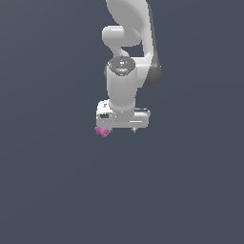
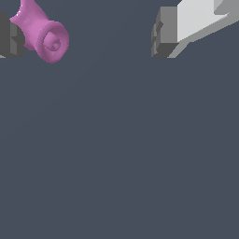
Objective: Pick up the object and move it to a goal position.
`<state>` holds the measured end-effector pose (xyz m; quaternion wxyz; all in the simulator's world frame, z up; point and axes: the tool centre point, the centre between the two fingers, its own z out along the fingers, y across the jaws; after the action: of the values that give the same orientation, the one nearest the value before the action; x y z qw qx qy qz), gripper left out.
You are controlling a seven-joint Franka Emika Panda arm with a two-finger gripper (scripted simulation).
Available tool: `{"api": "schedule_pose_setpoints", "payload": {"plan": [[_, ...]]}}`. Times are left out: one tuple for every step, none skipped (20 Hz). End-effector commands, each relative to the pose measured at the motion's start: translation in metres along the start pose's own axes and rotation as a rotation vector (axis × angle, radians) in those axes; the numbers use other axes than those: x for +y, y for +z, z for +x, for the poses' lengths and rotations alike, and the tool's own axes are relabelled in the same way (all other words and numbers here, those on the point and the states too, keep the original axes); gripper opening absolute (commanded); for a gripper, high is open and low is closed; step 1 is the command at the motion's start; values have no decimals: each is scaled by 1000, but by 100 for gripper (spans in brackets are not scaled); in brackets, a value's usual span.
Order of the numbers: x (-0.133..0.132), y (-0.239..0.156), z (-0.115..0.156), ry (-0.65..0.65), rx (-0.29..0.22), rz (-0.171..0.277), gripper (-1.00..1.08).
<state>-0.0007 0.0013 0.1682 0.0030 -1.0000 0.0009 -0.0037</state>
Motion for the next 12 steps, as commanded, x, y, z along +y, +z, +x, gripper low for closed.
{"api": "schedule_pose_setpoints", "payload": {"plan": [[0,0,0,0,0,0,100],[0,0,0,0,1,0,100],[0,-1,0,-2,2,0,100],[1,-2,0,-3,4,-1,100],[1,-4,1,-6,8,-1,100],[2,-6,1,-11,12,-2,100],[3,-8,1,-15,16,-3,100],[3,-9,2,-19,19,-4,100],[3,-11,2,-23,21,-4,100],[3,-11,2,-26,23,-5,100],[3,-12,3,-27,23,-5,100],[3,-11,2,-26,22,-5,100]]}}
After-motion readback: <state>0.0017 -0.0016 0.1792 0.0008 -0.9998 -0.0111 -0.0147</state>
